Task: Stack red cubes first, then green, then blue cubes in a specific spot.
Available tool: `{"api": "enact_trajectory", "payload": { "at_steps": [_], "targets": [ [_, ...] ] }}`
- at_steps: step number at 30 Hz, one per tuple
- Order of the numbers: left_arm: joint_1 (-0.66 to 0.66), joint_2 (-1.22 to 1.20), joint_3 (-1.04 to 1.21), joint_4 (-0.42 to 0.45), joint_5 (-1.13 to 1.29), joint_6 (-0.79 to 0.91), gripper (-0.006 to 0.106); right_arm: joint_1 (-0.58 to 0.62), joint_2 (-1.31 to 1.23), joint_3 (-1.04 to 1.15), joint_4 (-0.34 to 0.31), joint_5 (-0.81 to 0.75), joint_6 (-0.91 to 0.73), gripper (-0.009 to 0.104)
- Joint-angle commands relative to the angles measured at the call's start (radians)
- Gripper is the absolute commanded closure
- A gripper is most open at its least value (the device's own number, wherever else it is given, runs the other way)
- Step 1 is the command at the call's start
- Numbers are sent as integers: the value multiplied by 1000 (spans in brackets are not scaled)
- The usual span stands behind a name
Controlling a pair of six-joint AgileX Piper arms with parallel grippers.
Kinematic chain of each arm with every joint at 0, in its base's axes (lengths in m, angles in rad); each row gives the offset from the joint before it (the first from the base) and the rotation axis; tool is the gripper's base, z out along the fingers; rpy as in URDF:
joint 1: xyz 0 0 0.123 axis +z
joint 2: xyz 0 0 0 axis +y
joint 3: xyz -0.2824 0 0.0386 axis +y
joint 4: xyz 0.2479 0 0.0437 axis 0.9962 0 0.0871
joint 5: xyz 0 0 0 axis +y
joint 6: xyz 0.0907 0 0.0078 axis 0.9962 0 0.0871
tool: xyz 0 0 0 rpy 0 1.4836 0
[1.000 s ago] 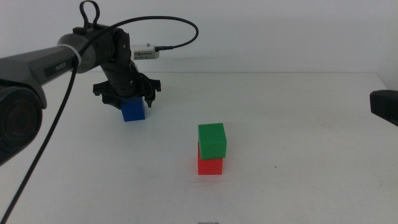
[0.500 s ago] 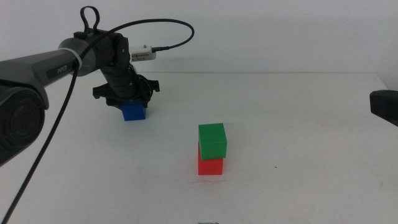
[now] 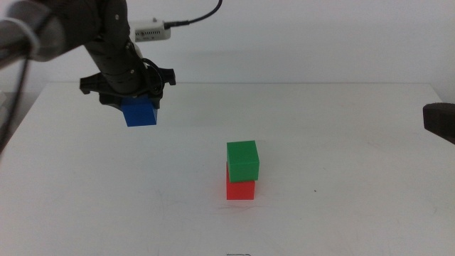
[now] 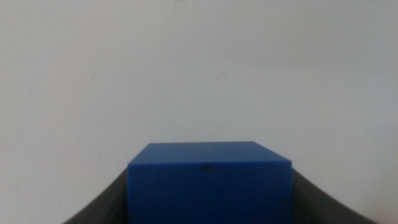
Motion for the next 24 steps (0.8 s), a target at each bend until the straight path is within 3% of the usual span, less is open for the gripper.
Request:
{"api": "enact_trajectory", "payload": {
  "at_steps": [1,8,12,16,24],
  "targets": [
    [-37,-171,57,36,-56,-63,89,-7,0,-22,10,-68,-10,21],
    [-227,-343,138,167,25,-250,89,-7,0,-22,10,-68,-10,21],
    [-351,-333,138,271,30,-455,89,-7,0,-22,10,-68,-10,21],
    [-460,-292,115,335,23,-557,89,-7,0,-22,10,-68,-10,21],
    [-520,-172,-9,323,48,-575,89,-7,0,-22,10,-68,-10,21]
  ]
}}
